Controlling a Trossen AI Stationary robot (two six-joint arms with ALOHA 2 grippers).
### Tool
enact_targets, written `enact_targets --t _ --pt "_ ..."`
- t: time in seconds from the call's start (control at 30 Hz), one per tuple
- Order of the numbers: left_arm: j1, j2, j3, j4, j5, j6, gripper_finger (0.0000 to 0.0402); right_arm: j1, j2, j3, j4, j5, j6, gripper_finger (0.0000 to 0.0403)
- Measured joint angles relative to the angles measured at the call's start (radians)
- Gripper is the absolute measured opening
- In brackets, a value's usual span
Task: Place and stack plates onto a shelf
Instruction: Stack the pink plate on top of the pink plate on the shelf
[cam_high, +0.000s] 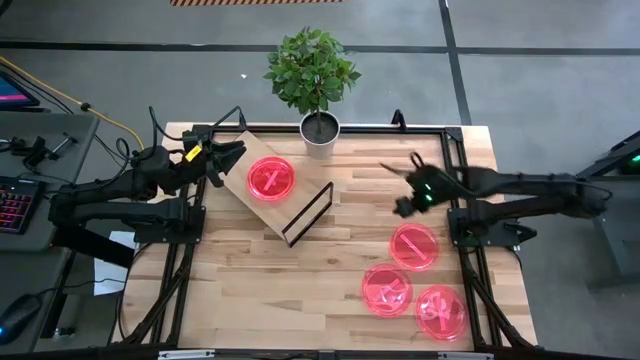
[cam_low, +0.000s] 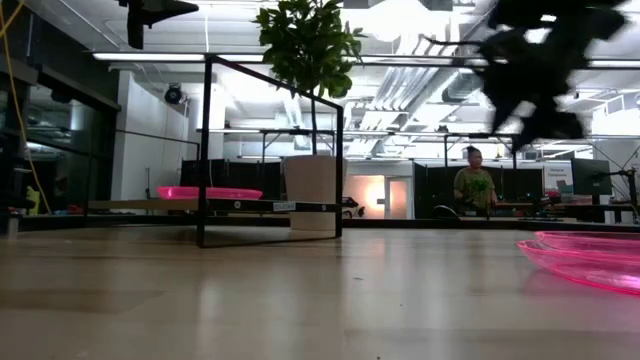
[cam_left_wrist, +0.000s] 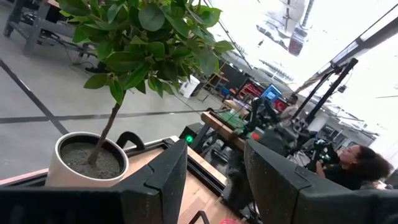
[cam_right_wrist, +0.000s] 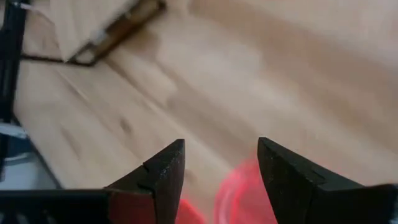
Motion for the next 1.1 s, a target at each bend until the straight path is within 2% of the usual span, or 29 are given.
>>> enact_targets --t 0.13,0.23,0.37,0.57,0.77,0.9,1.07,1.1 --pt "0.0 0.0 0.0 0.0 -0.016 0.0 0.0152 0.14 -0.161 -0.133 -0.013 0.0 0.227 0.0185" --pt "0.0 0.0 0.0 0.0 -0.017 0.0 0.0152 0.217 -0.188 -0.165 -0.072 0.008 0.312 0.0185" --pt "0.0 0.0 0.0 0.0 -0.018 -0.023 0.0152 0.293 -0.151 -0.166 -0.175 0.019 0.372 0.0185" --pt "0.0 0.0 0.0 0.0 -0.019 -0.024 0.0152 0.413 -0.051 -0.166 -0.164 -0.075 0.472 0.0185" --pt "0.0 0.004 0.0 0.0 -0.019 -0.024 0.0152 0.502 0.103 -0.166 -0.062 0.022 0.572 0.0177" --pt "0.0 0.004 0.0 0.0 -0.02 -0.024 0.0152 0.527 0.212 -0.166 0.017 0.042 0.599 0.0131" --pt "0.0 0.004 0.0 0.0 -0.02 -0.024 0.0152 0.542 0.334 -0.162 0.102 0.062 0.617 0.0024" --pt "0.0 0.004 0.0 0.0 -0.019 -0.024 0.0152 0.542 0.353 -0.161 0.131 0.08 0.627 0.0013"
